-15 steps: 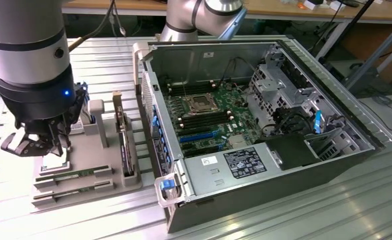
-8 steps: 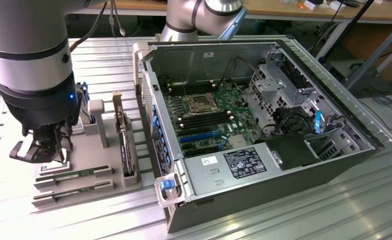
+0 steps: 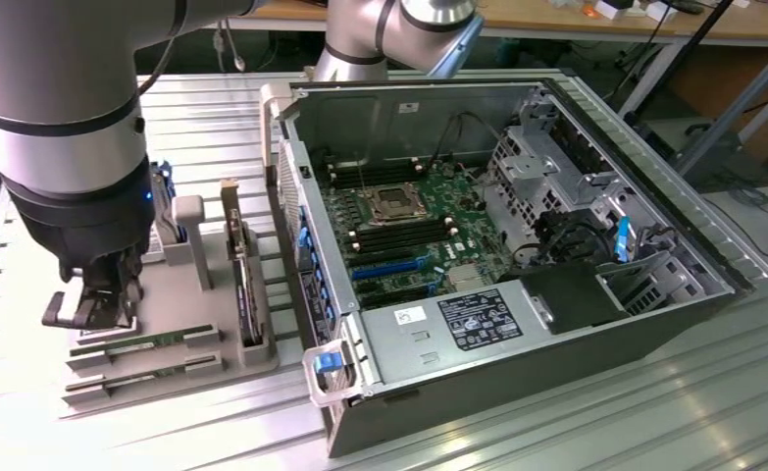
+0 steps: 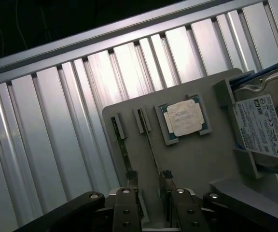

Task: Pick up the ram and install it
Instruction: 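Pick up the ram and move it above insertion slot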

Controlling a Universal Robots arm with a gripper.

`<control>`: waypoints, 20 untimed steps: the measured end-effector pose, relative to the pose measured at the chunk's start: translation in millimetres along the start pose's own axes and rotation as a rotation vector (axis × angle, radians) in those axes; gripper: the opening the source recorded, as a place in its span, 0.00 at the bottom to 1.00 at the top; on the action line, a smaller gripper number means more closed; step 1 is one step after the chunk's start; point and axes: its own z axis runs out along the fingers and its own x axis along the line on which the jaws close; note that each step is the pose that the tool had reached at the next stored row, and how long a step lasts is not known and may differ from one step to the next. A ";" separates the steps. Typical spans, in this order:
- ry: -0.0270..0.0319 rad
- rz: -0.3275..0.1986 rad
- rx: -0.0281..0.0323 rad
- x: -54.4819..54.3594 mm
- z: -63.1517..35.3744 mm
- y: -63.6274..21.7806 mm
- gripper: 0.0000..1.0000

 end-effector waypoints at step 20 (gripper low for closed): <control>0.0254 -0.324 0.0479 8.7 24.2 -4.7 0.32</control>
